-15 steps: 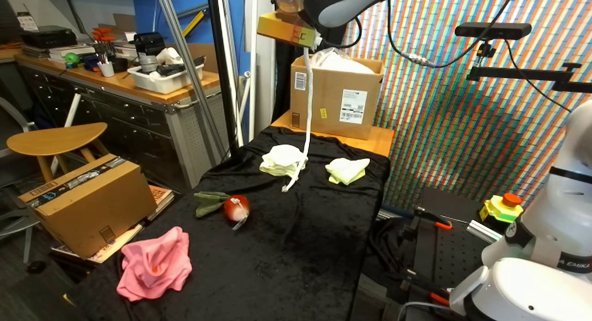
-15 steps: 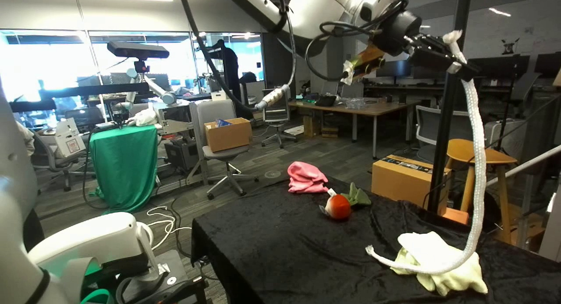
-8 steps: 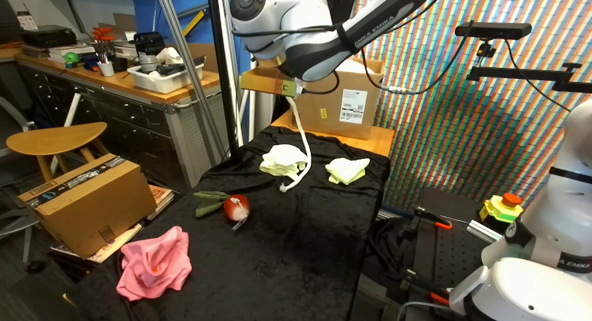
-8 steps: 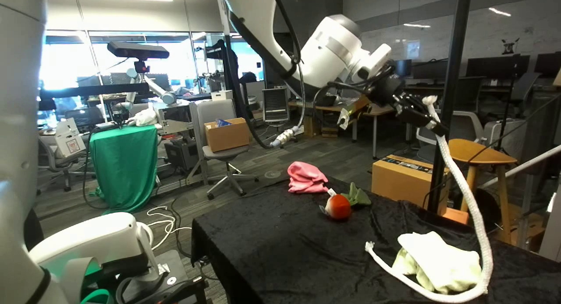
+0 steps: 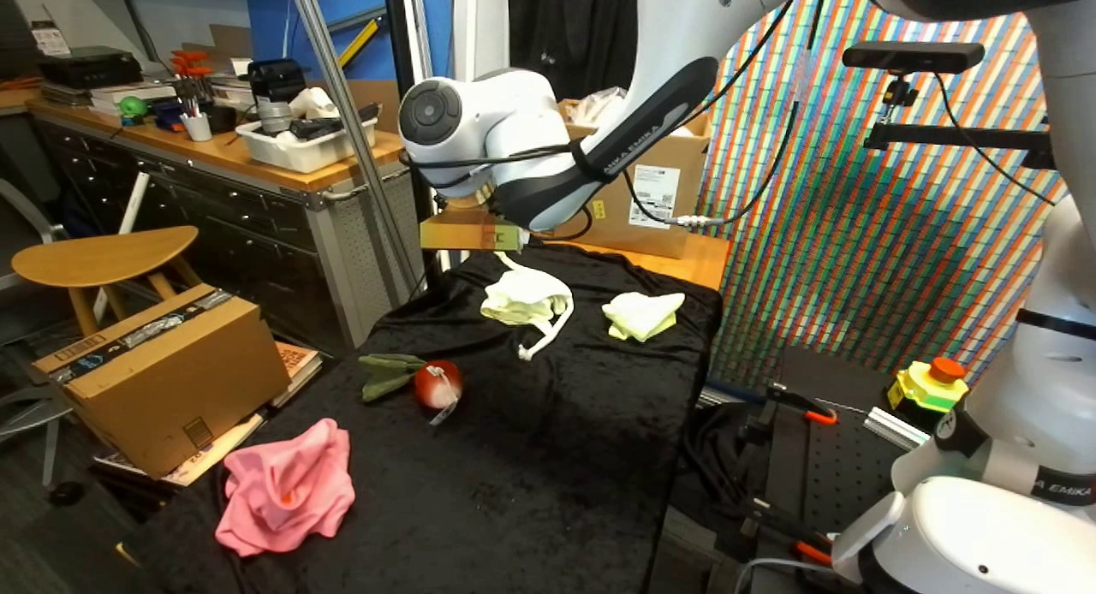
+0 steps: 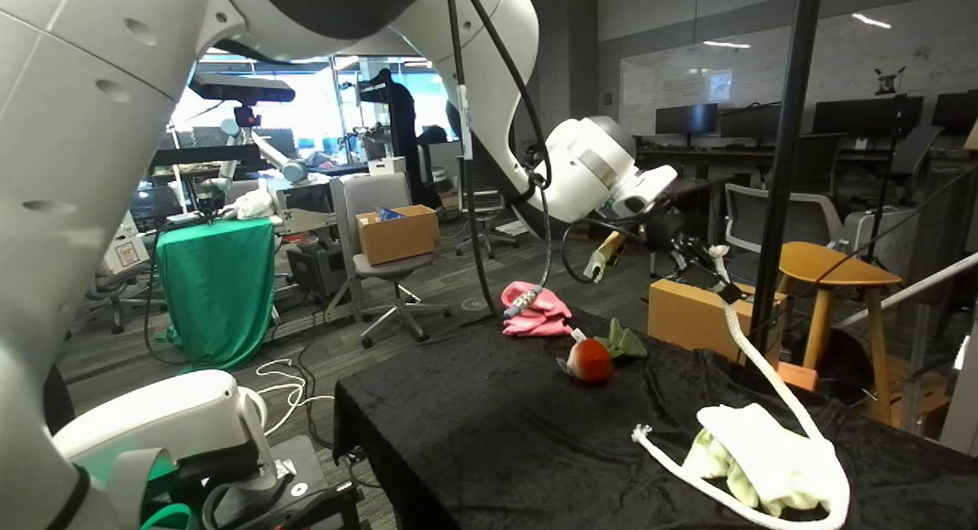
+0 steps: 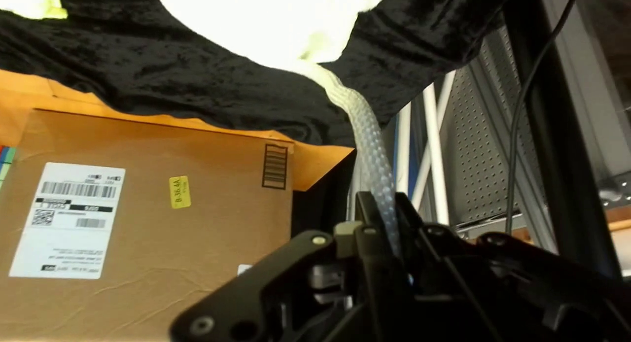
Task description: Stack the items on the tablecloth together.
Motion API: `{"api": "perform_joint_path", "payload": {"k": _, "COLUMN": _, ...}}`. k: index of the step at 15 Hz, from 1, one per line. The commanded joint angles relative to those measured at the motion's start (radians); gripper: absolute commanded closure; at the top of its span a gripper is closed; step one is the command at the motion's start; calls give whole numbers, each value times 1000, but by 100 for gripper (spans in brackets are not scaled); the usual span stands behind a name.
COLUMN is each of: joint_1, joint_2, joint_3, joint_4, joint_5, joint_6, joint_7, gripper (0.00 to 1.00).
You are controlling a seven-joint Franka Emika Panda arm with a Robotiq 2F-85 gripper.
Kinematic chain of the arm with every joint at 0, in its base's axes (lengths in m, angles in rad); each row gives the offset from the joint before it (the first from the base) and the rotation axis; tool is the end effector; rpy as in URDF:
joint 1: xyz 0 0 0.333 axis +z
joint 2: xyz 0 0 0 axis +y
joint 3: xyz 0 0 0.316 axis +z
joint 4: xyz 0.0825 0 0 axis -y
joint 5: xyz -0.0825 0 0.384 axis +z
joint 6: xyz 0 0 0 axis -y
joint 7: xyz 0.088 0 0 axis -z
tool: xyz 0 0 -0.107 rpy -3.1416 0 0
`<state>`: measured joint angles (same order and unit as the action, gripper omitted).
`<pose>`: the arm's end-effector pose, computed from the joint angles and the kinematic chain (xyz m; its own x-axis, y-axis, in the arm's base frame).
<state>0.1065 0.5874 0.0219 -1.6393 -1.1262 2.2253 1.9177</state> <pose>0.6952 0.0592 0.2883 0.3224 -0.5649 0.7596 -0.8753 -0.4834 0.0120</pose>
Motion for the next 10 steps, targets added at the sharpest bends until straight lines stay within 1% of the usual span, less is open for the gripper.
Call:
{"api": "perform_joint_path", "payload": {"k": 1, "joint_1": 0, "joint_2": 86, "joint_3": 2, "joint_4": 74, "joint_5": 28, "joint_6": 73, "joint_7": -99, "gripper": 90}}
{"api": "perform_joint_path", "payload": {"k": 3, "joint_1": -5, "joint_2": 104, "joint_3": 3, "joint_4": 56, "joint_5": 52, "joint_6": 116, "joint_7": -150, "gripper": 90}}
{"api": "perform_joint_path", "payload": {"k": 5, "joint_1": -25, "joint_2": 118, "joint_3": 13, "joint_4": 26, "joint_5": 100, "joint_6": 175, "joint_7": -231, "gripper": 90}}
{"api": "perform_joint_path", "payload": {"k": 8, "joint_1": -50, "joint_2": 130, "joint_3": 18, "joint_4": -30, "joint_5": 214, "joint_6": 236, "joint_7": -388, "gripper": 90}}
{"api": "perform_joint_path", "payload": {"k": 10, "joint_1": -71, "joint_2": 130, "joint_3": 21, "joint_4": -74, "joint_5": 310, "joint_6": 259, "joint_7": -513, "gripper": 90}}
